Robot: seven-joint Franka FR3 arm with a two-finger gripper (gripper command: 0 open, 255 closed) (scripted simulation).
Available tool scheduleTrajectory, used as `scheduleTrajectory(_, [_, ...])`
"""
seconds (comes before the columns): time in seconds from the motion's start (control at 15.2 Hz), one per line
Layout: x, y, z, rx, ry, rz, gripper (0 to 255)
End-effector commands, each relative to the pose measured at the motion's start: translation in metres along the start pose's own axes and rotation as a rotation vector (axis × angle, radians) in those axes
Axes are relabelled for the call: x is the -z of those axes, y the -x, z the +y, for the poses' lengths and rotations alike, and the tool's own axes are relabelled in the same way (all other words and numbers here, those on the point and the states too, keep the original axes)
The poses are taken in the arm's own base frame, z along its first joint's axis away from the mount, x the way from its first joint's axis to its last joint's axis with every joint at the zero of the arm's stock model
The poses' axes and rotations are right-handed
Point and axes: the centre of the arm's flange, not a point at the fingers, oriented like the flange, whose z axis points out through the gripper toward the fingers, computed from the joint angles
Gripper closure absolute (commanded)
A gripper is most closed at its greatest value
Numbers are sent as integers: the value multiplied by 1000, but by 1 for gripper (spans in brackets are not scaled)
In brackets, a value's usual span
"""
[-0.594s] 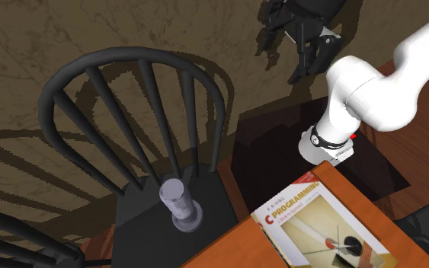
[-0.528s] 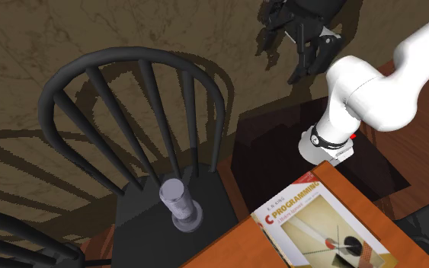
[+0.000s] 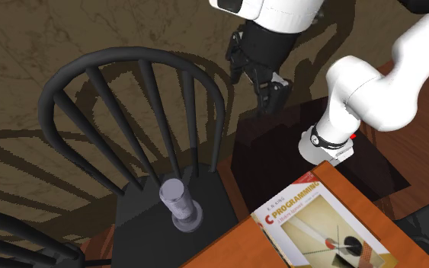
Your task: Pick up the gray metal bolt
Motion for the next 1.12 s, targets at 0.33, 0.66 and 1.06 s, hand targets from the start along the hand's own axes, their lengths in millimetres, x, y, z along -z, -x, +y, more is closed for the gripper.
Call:
scheduleTrajectory(0.33, [-59,-77,-17,21,-34,-37,0])
scheduleTrajectory(0.66, [-103,-129,-30,36,-58,-64,0])
scheduleTrajectory(1.06, [-156,-189,-47,54,-87,-97,0])
